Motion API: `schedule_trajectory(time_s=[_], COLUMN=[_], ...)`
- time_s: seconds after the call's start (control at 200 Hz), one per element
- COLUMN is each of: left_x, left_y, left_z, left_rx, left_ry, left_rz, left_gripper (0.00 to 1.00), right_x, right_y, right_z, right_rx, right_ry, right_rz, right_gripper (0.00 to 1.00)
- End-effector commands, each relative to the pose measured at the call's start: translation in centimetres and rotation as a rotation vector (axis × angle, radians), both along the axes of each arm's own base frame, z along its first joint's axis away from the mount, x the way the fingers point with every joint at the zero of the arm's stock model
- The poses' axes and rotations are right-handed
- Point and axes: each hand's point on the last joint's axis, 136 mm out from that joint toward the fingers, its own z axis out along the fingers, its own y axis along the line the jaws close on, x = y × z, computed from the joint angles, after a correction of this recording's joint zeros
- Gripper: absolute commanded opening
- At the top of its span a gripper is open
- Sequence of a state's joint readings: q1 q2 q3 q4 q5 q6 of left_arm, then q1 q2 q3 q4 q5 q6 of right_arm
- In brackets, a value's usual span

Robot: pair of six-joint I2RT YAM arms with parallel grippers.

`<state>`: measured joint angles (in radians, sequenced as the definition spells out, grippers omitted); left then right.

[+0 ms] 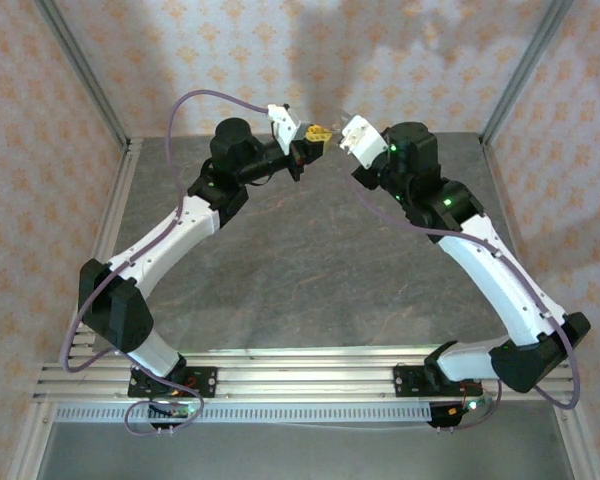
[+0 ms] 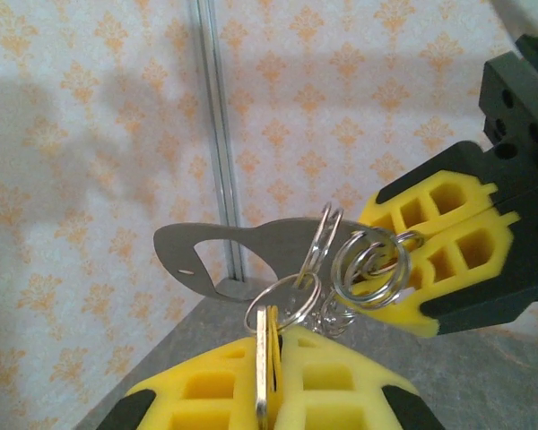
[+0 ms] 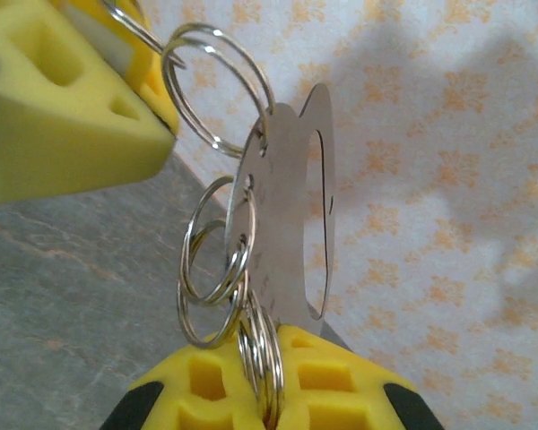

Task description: Put the keys on the keyring

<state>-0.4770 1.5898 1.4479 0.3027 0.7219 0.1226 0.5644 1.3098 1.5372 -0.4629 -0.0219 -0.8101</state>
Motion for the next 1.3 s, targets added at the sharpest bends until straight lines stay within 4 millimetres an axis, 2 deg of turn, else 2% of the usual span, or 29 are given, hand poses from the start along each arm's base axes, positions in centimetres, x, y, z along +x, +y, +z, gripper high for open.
schedule_trajectory(time_s=[0.0,0.375,0.54,0.616,0.641,0.816,1.296], left_x=[-0.7,-0.9,-2.1,-2.8,-3.0,-4.8,-6.3], left_y=[1.4,2.1,2.3,2.5,2.6,2.3,1.8], left_z=[3.8,5.2,6.5,7.2,7.4,8.9,9.6], left_rx=[-0.023,-0.057,-0.087,-0.103,-0.108,-0.123,-0.108], left_ry=[-0.086,-0.103,-0.123,-0.134,-0.139,-0.173,-0.206], left_rz=[0.032,0.041,0.015,0.005,-0.001,-0.049,-0.080], left_gripper=[0.00,0.00,0.00,0.00,0.00,0.00,0.00], right_x=[-2.0,-2.8,-2.9,-2.5,-3.3,-3.6,-3.5], right_y=[-0.7,-1.3,-2.2,-2.1,-2.6,-2.8,-3.0], right_z=[4.3,5.1,5.5,4.9,5.8,5.5,5.4], right_rx=[0.122,0.152,0.178,0.187,0.206,0.230,0.243], right_ry=[-0.052,-0.070,-0.101,-0.096,-0.120,-0.123,-0.138], right_rz=[0.027,0.018,-0.019,-0.030,-0.030,-0.033,-0.044], right_gripper=[0.00,0.00,0.00,0.00,0.00,0.00,0.00])
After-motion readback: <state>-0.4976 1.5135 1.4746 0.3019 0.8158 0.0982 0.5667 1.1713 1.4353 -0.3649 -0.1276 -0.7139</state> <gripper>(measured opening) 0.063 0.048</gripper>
